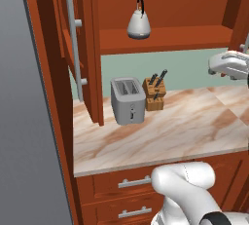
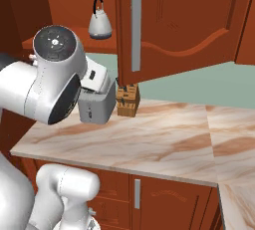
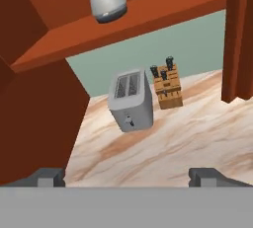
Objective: Open the cabinet, pick the kettle from the cabinet, and place it in the sink.
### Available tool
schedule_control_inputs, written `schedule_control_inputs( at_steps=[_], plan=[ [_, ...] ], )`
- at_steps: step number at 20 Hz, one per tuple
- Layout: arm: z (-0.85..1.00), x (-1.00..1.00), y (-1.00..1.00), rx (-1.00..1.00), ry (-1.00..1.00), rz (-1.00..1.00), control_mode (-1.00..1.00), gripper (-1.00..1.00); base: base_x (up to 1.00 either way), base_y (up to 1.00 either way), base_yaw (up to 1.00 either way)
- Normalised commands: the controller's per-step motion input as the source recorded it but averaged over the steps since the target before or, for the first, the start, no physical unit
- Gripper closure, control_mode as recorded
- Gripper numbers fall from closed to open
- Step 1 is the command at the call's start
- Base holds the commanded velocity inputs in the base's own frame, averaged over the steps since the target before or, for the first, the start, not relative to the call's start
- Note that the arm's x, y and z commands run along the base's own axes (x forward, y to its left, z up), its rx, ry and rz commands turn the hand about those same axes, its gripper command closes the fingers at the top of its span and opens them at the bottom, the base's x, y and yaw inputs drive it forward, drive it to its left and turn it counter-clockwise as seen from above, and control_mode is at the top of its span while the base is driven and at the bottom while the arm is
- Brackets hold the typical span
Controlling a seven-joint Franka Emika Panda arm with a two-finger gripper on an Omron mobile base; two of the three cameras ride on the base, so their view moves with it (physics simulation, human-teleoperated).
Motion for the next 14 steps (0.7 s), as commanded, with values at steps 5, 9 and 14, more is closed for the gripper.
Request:
schedule_control_inputs(
  at_steps=[5,9,14],
  plan=[
    [-0.01,0.32,0.47,0.00,0.23,-0.15,-1.00,-1.00,0.00,0.00,0.00],
    [-0.07,0.52,0.18,0.02,0.04,-0.22,-1.00,-1.00,0.00,0.00,0.00],
    [-0.17,0.50,0.05,0.15,0.00,-0.27,-1.00,-1.00,0.00,0.00,0.00]
  ],
)
